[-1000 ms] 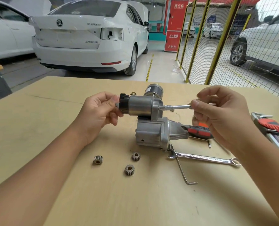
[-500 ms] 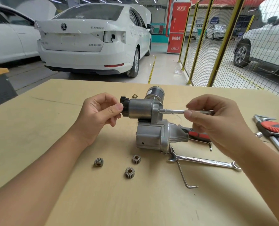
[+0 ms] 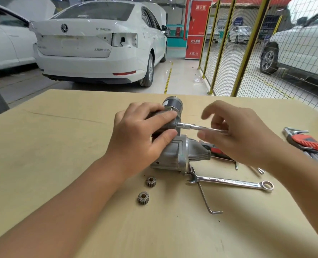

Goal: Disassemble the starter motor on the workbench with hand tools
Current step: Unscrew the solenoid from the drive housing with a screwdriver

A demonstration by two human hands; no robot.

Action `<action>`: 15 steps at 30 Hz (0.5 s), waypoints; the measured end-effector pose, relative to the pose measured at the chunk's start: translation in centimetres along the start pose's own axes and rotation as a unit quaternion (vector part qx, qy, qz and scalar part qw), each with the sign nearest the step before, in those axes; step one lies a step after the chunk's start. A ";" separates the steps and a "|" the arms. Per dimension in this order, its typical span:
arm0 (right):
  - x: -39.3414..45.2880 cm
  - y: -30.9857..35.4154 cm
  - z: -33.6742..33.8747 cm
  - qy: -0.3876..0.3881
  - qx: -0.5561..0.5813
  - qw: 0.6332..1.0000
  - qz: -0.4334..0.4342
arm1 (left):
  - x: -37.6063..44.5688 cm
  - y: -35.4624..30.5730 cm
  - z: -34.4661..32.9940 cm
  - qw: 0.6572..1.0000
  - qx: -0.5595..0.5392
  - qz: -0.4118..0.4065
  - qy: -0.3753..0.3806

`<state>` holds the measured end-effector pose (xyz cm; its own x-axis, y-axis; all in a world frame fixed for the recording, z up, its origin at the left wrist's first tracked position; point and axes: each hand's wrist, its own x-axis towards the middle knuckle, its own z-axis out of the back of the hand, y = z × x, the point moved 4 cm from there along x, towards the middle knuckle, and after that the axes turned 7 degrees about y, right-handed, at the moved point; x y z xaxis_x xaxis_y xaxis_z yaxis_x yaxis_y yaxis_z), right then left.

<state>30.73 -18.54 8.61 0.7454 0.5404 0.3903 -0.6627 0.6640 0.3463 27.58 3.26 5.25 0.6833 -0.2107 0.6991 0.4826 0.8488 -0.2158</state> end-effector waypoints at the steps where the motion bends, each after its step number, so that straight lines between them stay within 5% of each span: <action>1: 0.4 0.5 0.2 0.021 -0.032 0.999 0.020 | 0.0 -0.3 -0.2 1.000 -0.003 0.001 -0.009; 7: 2.2 2.0 1.5 0.083 -0.182 0.979 0.048 | 0.2 -0.8 -0.5 0.997 -0.038 0.009 -0.061; 15: 0.6 2.2 0.8 0.032 -0.158 0.986 0.043 | 0.2 -1.6 -0.4 0.995 -0.048 0.031 -0.078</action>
<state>29.69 -17.17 10.31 0.6976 0.6258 0.3488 -0.6752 0.7371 0.0279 27.18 1.63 5.45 0.6240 -0.0758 0.7777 0.4981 0.8055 -0.3211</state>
